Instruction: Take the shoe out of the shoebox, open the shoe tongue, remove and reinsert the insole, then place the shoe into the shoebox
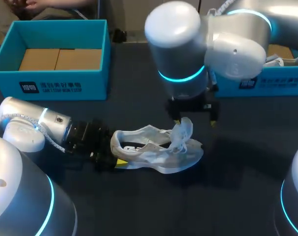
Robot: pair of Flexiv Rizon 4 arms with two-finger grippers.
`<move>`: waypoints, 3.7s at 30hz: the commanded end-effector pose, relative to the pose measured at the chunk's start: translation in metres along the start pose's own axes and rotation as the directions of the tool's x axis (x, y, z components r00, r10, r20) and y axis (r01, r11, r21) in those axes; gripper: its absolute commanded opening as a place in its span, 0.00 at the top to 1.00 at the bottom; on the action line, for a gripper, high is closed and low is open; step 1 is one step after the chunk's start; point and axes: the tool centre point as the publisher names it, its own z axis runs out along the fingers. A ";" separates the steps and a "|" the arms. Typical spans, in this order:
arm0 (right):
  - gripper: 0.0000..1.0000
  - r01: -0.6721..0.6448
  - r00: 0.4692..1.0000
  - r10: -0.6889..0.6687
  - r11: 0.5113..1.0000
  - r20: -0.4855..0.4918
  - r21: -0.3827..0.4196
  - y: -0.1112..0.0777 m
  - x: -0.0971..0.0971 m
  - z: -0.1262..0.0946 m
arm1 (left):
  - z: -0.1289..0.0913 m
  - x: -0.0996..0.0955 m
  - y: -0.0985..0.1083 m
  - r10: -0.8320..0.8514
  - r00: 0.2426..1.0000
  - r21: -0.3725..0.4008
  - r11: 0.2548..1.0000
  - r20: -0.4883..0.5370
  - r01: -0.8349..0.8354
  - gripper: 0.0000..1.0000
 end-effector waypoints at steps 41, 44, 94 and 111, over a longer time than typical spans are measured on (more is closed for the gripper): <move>0.44 0.967 -0.035 -0.993 -0.005 -0.115 -0.254 -0.028 0.120 -0.073 | 0.000 0.001 0.001 0.000 1.000 -0.002 1.000 -0.003 0.000 1.00; 0.74 0.967 -0.052 -0.991 -0.020 -0.122 -0.253 -0.029 0.119 -0.070 | 0.000 0.001 0.001 0.000 1.000 -0.002 1.000 -0.003 0.000 1.00; 1.00 0.978 -0.001 -0.987 0.033 -0.163 -0.204 -0.046 0.145 -0.009 | 0.000 0.001 0.001 0.000 1.000 -0.002 1.000 -0.003 0.000 1.00; 1.00 0.971 -0.133 -0.962 -0.077 -0.239 -0.228 -0.040 0.134 0.043 | 0.000 0.001 0.001 0.000 1.000 -0.002 1.000 -0.003 0.000 1.00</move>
